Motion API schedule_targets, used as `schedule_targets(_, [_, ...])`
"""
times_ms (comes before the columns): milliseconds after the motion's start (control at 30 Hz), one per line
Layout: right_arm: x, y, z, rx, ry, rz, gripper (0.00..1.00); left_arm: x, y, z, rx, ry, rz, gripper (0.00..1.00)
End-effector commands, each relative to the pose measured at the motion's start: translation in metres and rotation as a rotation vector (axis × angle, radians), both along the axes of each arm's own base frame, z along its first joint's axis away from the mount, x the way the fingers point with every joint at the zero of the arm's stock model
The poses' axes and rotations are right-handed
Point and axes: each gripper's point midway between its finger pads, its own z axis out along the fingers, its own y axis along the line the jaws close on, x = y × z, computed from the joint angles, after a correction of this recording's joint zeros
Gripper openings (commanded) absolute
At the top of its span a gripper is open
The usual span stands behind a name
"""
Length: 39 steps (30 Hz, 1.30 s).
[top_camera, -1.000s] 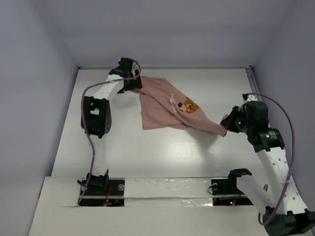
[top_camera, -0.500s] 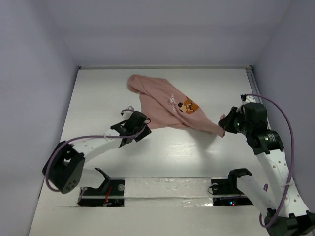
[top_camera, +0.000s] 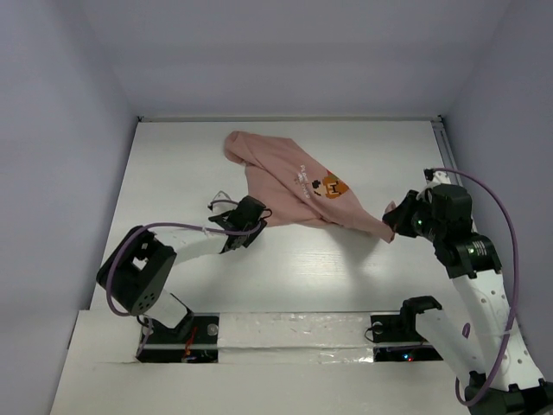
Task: Fold and stack the t-shirts
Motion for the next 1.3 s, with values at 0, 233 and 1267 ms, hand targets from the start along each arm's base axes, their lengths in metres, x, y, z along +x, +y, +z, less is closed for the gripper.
schedule_targets(0, [-0.002, 0.006, 0.013, 0.02, -0.037, 0.025, 0.0, 0.015, -0.002, -0.001, 0.016, -0.016, 0.07, 0.43])
schedule_targets(233, [-0.004, 0.006, 0.008, 0.023, -0.028, 0.03, 0.0, 0.024, -0.003, -0.006, 0.043, -0.012, 0.1, 0.28])
schedule_targets(1267, [-0.1, 0.068, -0.063, 0.092, 0.442, 0.408, 0.97, 0.04, 0.202, 0.193, 0.34, -0.387, 0.204, 0.0])
